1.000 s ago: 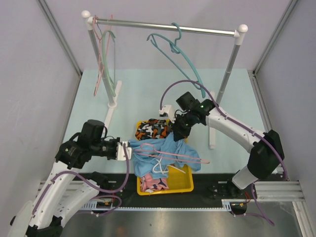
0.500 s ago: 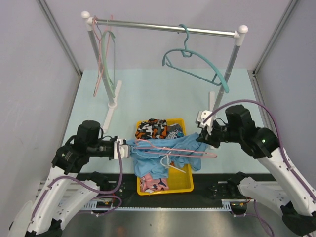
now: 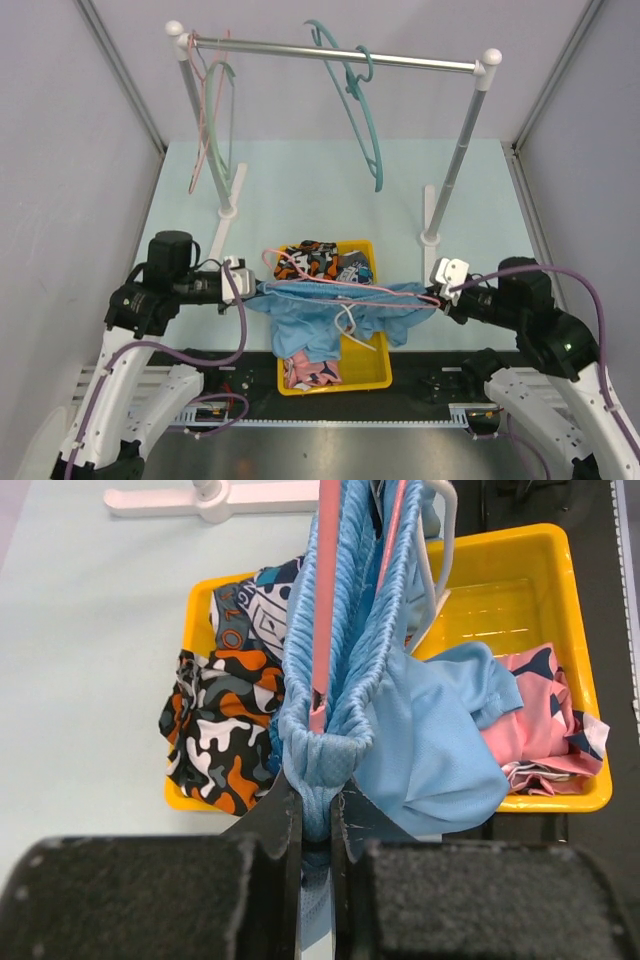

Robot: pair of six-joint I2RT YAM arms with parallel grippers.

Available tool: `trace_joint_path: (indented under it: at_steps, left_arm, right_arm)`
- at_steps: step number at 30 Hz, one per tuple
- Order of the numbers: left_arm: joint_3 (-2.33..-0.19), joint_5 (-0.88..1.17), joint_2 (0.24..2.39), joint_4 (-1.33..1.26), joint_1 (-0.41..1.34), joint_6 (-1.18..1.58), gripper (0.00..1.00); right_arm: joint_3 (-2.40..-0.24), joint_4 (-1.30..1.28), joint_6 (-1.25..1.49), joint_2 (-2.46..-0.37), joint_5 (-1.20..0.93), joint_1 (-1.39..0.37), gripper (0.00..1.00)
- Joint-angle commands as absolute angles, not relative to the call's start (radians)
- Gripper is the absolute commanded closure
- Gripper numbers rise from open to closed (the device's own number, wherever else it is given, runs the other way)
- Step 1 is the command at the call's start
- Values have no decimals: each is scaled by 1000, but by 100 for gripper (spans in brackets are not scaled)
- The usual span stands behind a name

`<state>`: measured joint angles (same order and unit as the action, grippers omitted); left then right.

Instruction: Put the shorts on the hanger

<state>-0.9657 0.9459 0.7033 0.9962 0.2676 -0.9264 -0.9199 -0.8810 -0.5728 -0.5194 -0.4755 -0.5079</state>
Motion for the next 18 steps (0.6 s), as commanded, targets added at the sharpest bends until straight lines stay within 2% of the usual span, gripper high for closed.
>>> trace_joint_path:
  at_steps: [1, 11, 18]
  left_arm:
    - [-1006, 907, 745, 1065, 216, -985, 100]
    - [-1035, 919, 836, 1147, 127, -1095, 100]
    - [-1006, 819, 828, 1210, 126, -1229, 100]
  right_arm:
    - [-904, -896, -604, -437, -330, -472, 100]
    - [-904, -917, -620, -360, -267, -472, 100]
    - [-907, -920, -615, -345, -235, -477, 100]
